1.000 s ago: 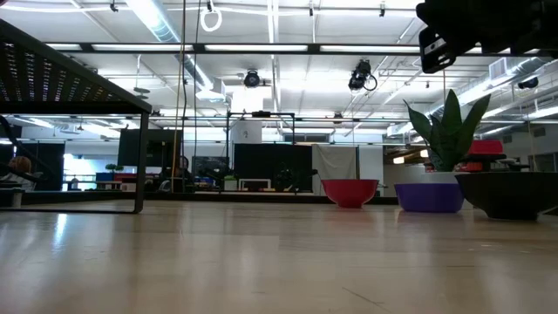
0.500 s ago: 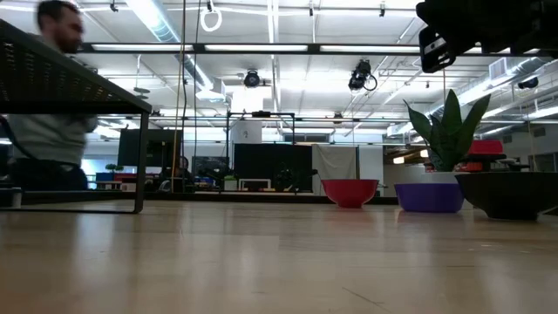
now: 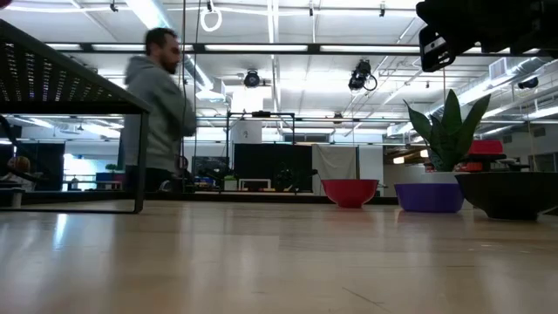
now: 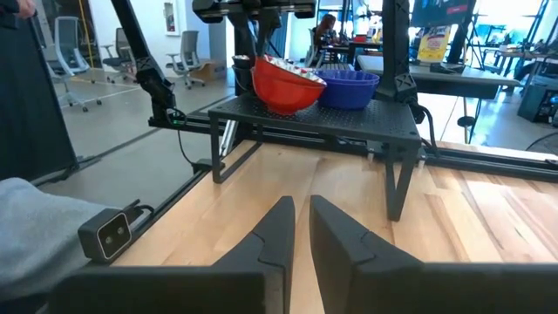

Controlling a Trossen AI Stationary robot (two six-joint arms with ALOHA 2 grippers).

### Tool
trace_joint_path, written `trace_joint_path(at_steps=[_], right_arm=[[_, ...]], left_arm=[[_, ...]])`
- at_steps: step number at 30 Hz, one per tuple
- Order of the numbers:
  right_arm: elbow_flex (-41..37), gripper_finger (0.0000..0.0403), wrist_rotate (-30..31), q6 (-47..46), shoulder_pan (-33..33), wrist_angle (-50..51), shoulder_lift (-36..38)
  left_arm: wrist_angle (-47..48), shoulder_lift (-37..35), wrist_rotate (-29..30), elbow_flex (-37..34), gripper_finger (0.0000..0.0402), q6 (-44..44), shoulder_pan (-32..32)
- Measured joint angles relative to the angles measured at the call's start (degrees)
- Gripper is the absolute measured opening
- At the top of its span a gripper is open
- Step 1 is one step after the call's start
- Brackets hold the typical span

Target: Pick & Place Mini bowls

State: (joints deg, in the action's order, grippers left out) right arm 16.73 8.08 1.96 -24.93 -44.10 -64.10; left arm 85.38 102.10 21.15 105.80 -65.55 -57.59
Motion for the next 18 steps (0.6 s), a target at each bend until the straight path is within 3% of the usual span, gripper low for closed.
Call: trace_joint_path(at_steps=[13,18], right_arm=[[0.00,0.0040,0.00,0.02,-0.02,0.00,0.00],[0.00,0.0040,-0.02,0.04,-0.04,0.00,-0.01]], left_arm=[[-0.41,-0.02,-0.90,0.00,0.0138,-3.15,0.64],[-3.21,-0.12,-1.84,0.00,0.0161,-3.22,0.64]])
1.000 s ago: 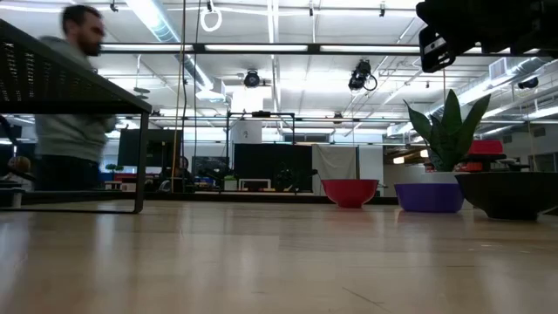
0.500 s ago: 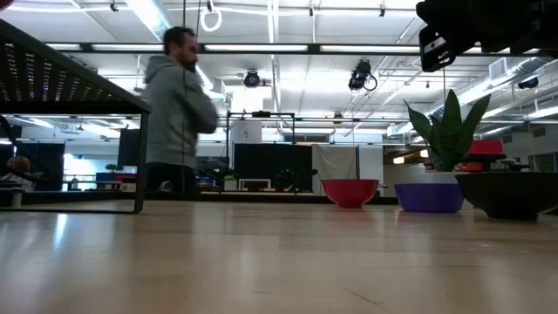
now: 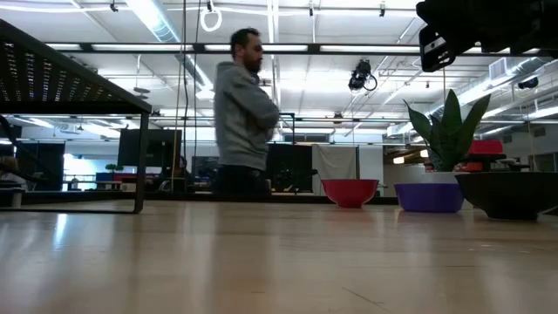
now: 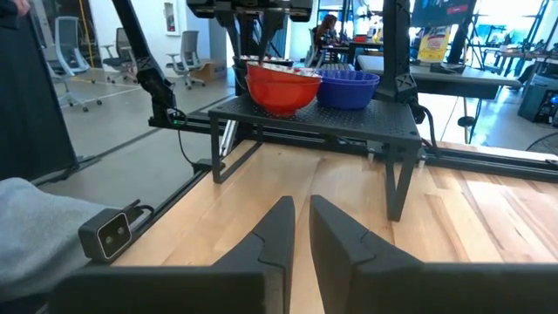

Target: Pick & Place Mini bowls

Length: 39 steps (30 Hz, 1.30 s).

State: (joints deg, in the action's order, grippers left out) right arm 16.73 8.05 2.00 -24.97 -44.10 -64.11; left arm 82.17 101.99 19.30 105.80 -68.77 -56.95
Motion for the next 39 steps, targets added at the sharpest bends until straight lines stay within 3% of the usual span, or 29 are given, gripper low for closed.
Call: trace_joint_path(at_steps=[7,17,39], right_arm=[[0.00,0.0040,0.00,0.00,0.02,0.00,0.01],[0.00,0.0040,0.00,0.15,0.02,0.00,0.01],[0.00,0.0040,0.00,0.52,0.03,0.02,0.01]], left_arm=[[-0.85,-0.72,-0.44,0.00,0.0144,-0.07,0.22],[-1.89,-0.91,0.93,0.00,0.0010,3.69,0.52],[-2.52,-1.34,3.17,-2.21,0.0005,9.24,2.19]])
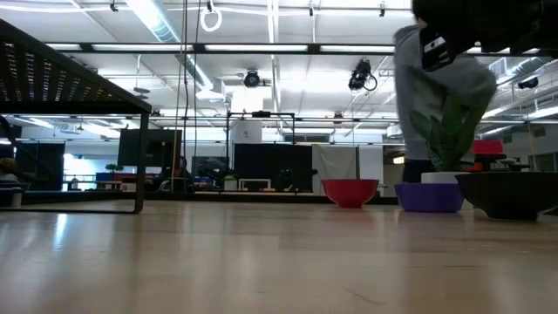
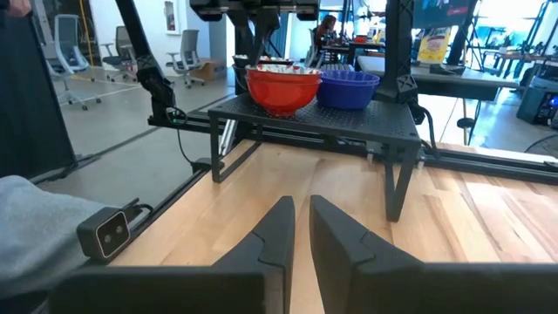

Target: Pick & Place Mini bowls

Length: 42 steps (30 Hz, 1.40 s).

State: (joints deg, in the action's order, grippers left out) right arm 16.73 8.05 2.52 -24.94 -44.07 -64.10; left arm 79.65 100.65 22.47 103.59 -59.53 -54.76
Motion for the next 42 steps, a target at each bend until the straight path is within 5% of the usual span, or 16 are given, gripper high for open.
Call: trace_joint_path(at_steps=[4,9,12,15,22,26,35,42], right_arm=[[0.00,0.0040,0.04,1.28,0.00,0.07,0.00],[0.00,0.0040,0.09,2.29,0.01,0.11,-0.02],[0.00,0.0040,0.09,2.78,0.00,-0.19,-0.01],[0.01,0.0040,0.09,3.14,0.01,-0.83,-0.01],[0.01,0.0040,1.26,4.01,-1.59,-0.12,0.74],[0.04,0.0040,9.81,3.92,-6.36,5.88,3.54],[3.67,0.0040,41.20,-4.91,-19.01,28.75,10.74],[17.74,0.0040,45.43,-31.98,-17.89,70.67,10.69]], left_arm=[[-0.46,-1.25,10.01,0.00,0.0009,3.41,0.18],[-4.01,-1.67,31.50,0.00,0.0005,13.91,1.23],[-6.85,-1.67,35.66,0.00,0.0004,21.65,4.54],[-12.85,-1.79,31.33,-0.84,0.0003,30.03,10.07],[-46.94,-2.10,2.34,-16.58,0.0002,53.41,26.63],[-66.89,-2.15,-6.85,-27.60,0.0002,59.04,34.57],[-103.96,-2.15,-11.93,-44.79,0.0004,62.57,46.50],[-115.34,-2.17,-13.33,-53.98,0.0004,60.18,52.49]])
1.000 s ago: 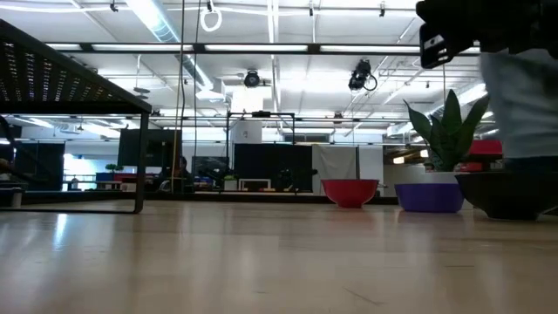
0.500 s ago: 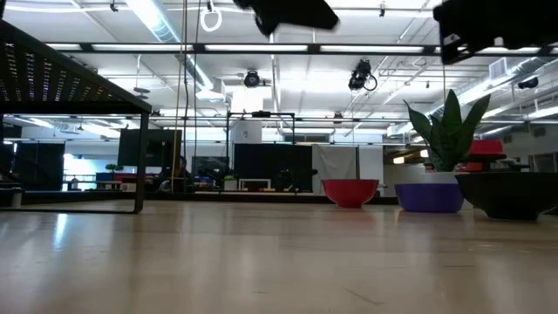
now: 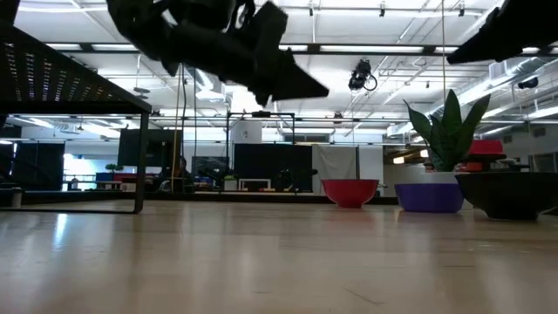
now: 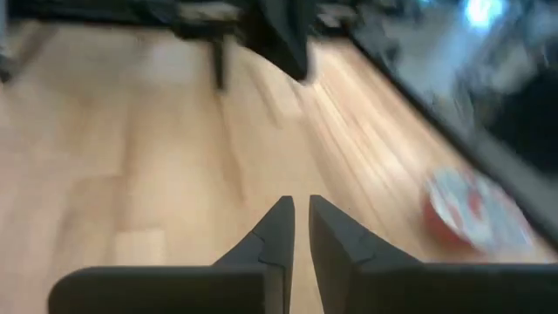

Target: Pick & Place Mini bowls

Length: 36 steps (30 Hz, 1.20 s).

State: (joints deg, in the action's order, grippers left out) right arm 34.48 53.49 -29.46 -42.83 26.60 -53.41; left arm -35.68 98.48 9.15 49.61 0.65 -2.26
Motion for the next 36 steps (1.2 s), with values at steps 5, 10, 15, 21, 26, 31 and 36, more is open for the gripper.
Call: trace_joint_path(at_steps=[5,10,15,21,26,31,36], right_arm=[[7.95,0.0040,-11.33,-14.04,9.45,22.21,-0.55],[9.36,0.0046,-32.02,-10.36,26.56,26.37,-1.21],[9.38,0.0089,-48.02,0.88,42.94,24.26,-4.46],[9.40,0.0175,-49.68,8.63,54.05,20.56,-14.87],[9.40,0.0208,-46.87,10.53,56.68,17.50,-22.74],[9.40,0.0200,-45.72,10.72,56.70,14.84,-26.53],[9.40,0.0176,-43.22,11.09,56.72,14.08,-28.72]], left_arm=[[-0.69,0.00,-0.05,-2.49,0.0007,-0.25,2.98],[-0.70,0.54,0.00,-2.69,0.0007,-0.44,5.35],[-0.47,0.98,-0.02,-2.70,0.0011,-1.55,6.59],[-0.22,0.98,-0.01,-2.70,0.0008,-1.78,6.99],[-0.11,0.98,-0.04,-2.70,0.0012,-1.80,6.97],[-0.04,0.98,-0.02,-2.70,0.0013,-1.84,6.97],[-0.03,0.98,-0.02,-2.70,0.0014,-1.96,6.97]])
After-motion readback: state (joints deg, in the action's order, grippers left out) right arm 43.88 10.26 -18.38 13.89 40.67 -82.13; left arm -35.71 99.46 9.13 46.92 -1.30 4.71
